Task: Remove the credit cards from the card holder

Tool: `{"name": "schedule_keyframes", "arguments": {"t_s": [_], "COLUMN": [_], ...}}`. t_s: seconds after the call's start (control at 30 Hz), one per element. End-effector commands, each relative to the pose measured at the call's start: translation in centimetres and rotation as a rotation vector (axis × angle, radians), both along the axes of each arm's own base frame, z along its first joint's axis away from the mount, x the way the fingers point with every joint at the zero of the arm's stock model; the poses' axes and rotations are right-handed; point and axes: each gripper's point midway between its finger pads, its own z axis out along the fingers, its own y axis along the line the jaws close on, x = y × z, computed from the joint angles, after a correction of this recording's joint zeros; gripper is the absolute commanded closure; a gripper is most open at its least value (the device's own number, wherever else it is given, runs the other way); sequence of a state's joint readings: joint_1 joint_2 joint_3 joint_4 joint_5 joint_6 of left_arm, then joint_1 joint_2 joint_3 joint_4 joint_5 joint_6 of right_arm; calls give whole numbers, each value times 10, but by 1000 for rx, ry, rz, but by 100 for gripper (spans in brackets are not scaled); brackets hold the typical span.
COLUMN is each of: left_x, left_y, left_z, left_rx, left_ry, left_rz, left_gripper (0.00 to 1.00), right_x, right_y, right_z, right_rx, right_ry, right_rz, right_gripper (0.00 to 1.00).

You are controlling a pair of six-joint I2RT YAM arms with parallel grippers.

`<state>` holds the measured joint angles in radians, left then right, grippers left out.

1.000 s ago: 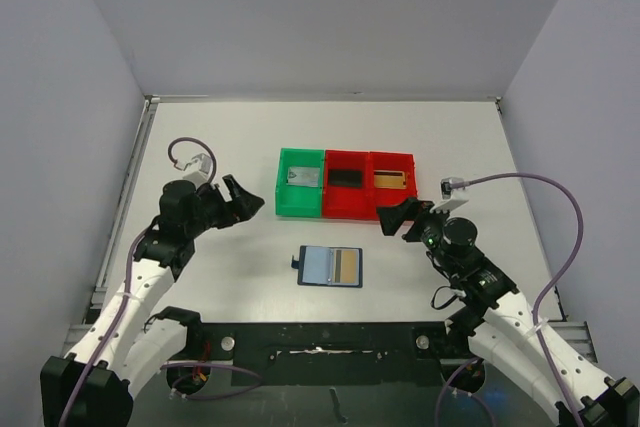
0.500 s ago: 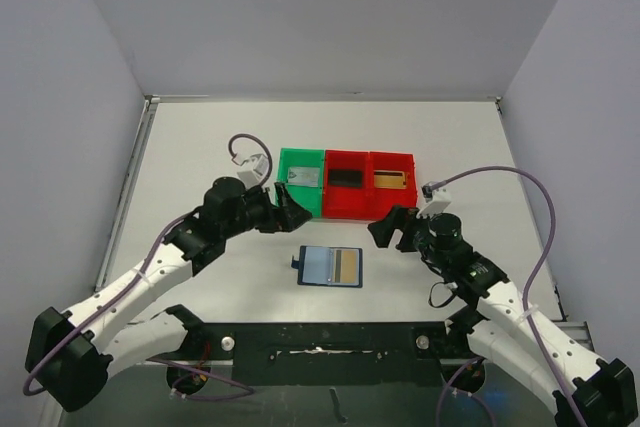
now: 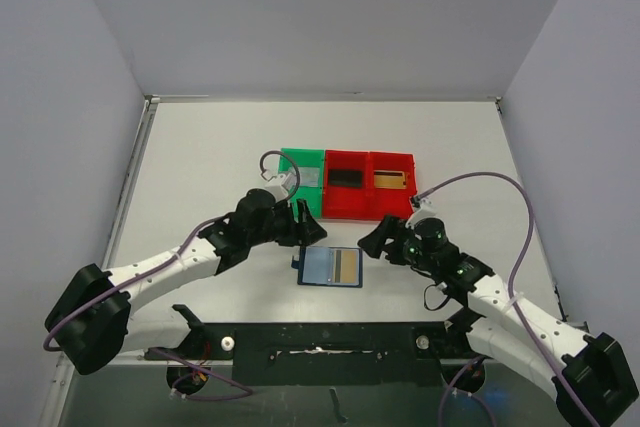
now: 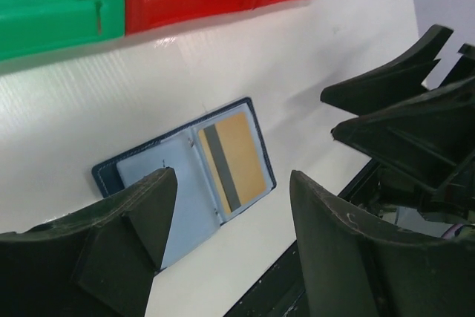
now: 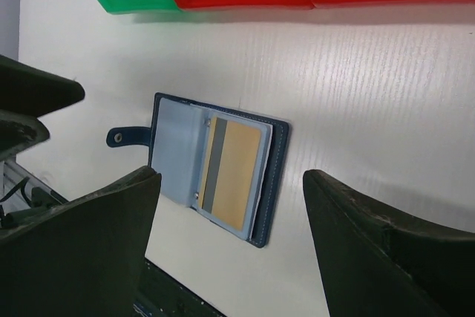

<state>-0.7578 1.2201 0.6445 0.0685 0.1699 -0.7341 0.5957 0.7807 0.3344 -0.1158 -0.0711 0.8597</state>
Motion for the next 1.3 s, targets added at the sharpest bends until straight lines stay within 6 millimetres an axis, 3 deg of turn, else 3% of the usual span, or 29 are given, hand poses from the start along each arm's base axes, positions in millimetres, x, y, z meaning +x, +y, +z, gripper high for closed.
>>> {"name": "schedule_keyframes", "arguments": {"t_s": [0.0, 0.27, 0.43, 0.57, 0.73, 1.0, 1.27], "left_x": [-3, -2, -1, -2, -6, -16, -26], "left_y": [-3, 0, 3, -2, -9, -23, -39], "left_z": [-1, -12, -18, -20, -22, -33, -49], "left_rx": [-58, -82, -64, -66, -85, -57, -34], "left_ry": [4, 52, 75, 84, 118, 148, 180], "left_rz": [5, 43, 62, 37, 16, -31, -68], "left_gripper": [39, 44, 48, 54, 55, 57, 62], "right_x": [15, 11, 13, 12, -6, -12, -17], "right_y": [23, 47, 69, 76, 77, 46, 39], "right_z": [19, -9, -6, -4, -33, -76, -86], "right_rx": [101, -72, -59, -32, -49, -155, -173], "right_ry": [-8, 121, 113, 109, 165, 286, 307], "right_rz": [0, 88, 148, 167, 278, 240, 246], "right_gripper": [22, 34, 40, 44, 45, 52, 53]}}
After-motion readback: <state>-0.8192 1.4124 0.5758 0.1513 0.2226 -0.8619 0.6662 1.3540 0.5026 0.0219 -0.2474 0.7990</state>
